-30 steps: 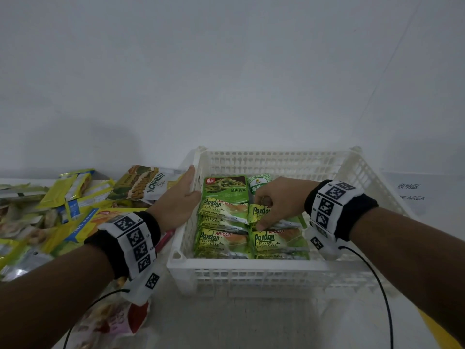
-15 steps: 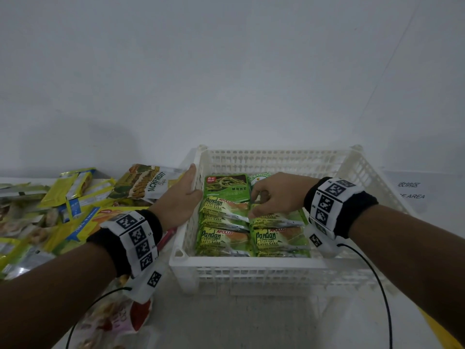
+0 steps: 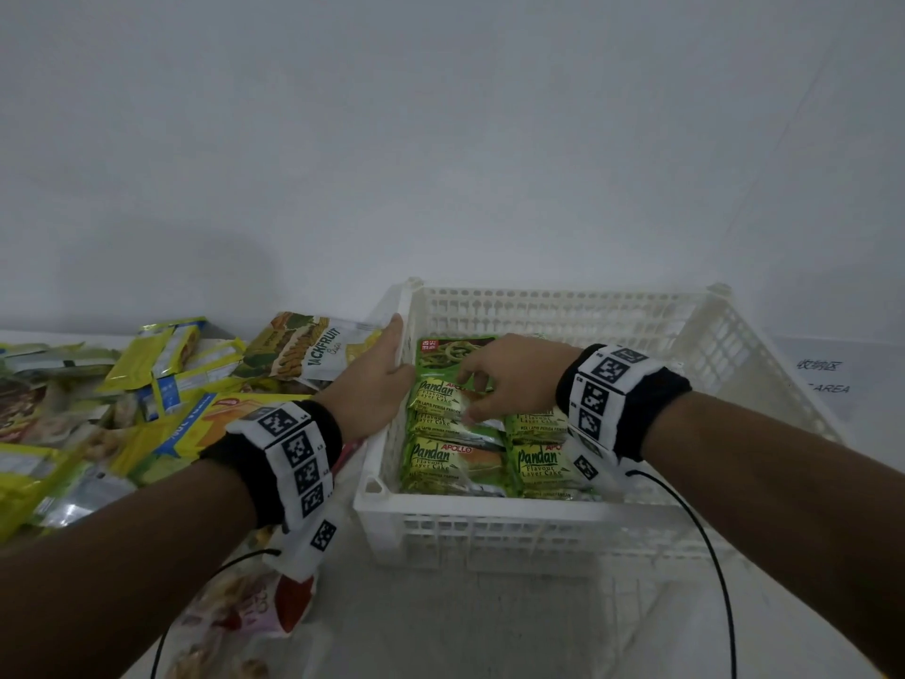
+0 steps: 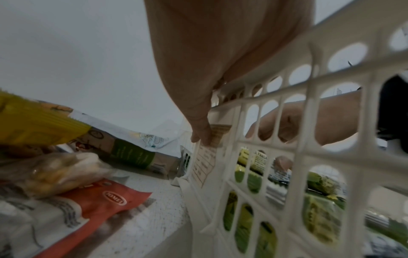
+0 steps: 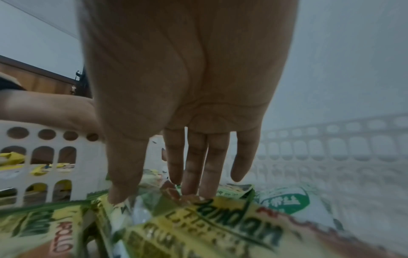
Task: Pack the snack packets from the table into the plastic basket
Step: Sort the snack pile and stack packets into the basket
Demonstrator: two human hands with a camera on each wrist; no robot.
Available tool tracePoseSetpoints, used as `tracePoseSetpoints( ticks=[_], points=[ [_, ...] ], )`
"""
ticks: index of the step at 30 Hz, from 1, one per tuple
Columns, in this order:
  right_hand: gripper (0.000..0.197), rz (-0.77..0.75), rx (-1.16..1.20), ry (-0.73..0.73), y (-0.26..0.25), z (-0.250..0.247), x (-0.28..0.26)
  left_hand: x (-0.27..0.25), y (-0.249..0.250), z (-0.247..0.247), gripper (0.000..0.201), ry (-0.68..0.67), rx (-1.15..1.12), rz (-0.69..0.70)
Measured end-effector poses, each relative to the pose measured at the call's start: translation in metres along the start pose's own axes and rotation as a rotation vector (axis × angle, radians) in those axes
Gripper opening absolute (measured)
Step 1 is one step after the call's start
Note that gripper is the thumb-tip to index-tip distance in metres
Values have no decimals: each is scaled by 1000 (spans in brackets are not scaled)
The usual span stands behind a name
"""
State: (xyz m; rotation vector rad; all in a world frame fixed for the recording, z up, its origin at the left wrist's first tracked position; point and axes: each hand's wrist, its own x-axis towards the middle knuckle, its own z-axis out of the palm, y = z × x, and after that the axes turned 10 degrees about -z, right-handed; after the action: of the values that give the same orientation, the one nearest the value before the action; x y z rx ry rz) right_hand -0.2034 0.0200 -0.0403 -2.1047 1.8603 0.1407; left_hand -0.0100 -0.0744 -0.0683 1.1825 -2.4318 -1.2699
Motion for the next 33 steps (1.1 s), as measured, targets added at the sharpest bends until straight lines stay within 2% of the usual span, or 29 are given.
tracePoseSetpoints(
  ticks=[16,27,30,33],
  points=[
    [64,11,3,-42,-9,-1,4,3,0,1,70,-11,-15,-25],
    [102,-94,-190,-27,-29,3,3,9,-4,2,70,13,1,1],
    [100,-61,-165,-17,-30,-2,0,9,-5,2,70,10,4,-1],
    [85,-19,-130,20,-27,-10,-3,7,-3,2,70,9,18,0]
  ],
)
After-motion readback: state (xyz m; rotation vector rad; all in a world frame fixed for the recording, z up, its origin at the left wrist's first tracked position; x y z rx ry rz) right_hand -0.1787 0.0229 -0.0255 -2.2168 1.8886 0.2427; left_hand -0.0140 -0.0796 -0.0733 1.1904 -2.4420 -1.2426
